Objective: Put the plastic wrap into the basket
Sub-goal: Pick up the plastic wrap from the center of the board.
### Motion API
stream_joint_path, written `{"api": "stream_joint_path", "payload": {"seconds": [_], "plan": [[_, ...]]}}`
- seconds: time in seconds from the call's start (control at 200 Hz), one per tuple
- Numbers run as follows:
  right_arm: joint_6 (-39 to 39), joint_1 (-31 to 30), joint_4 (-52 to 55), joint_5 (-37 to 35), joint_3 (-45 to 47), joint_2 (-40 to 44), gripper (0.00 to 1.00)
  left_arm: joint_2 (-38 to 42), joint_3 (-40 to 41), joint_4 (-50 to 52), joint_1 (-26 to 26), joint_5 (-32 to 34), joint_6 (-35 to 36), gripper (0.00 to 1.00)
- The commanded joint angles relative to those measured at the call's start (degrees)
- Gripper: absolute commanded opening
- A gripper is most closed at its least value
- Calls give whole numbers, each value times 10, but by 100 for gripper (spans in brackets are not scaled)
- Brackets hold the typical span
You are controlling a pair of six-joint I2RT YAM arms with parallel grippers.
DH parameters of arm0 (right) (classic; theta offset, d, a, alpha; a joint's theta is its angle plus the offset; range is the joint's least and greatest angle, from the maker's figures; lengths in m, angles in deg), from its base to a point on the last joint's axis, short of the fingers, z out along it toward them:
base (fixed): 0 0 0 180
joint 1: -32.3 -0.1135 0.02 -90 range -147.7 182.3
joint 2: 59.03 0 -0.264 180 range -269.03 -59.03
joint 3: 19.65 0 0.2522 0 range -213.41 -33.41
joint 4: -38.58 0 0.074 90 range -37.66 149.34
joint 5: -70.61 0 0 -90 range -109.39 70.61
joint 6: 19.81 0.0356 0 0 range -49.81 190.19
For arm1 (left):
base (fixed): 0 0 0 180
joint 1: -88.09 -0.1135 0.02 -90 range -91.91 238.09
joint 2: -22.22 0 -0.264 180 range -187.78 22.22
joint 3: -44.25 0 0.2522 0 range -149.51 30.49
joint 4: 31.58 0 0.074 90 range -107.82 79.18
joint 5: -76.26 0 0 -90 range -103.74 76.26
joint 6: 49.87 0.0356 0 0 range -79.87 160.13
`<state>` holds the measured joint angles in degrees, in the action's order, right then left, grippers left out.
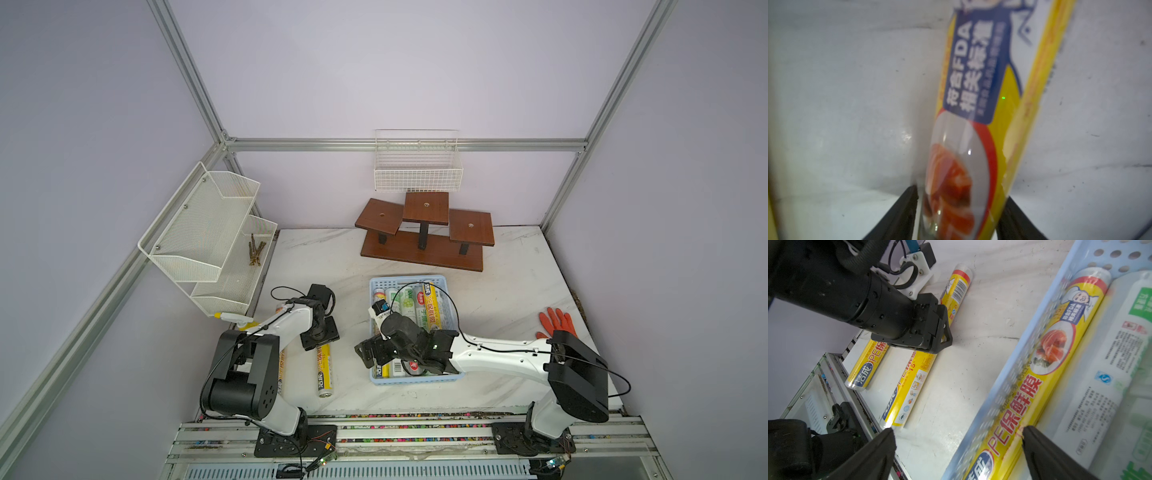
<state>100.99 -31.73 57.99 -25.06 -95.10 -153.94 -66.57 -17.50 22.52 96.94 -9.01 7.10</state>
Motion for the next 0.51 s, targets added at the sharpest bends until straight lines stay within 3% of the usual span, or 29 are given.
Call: {"api": "stream_joint_path", "payload": {"seconds": [0.0,0.315,0.5], "plan": [[5,0,21,-32,9,29,99,-9,-11,15,15,4,18,59],[5,1,15,-38,25,42,99,-31,-5,10,28,4,13,50],[10,2,18,-37,25,42,99,2,-14,22,37,11,14,40]]}}
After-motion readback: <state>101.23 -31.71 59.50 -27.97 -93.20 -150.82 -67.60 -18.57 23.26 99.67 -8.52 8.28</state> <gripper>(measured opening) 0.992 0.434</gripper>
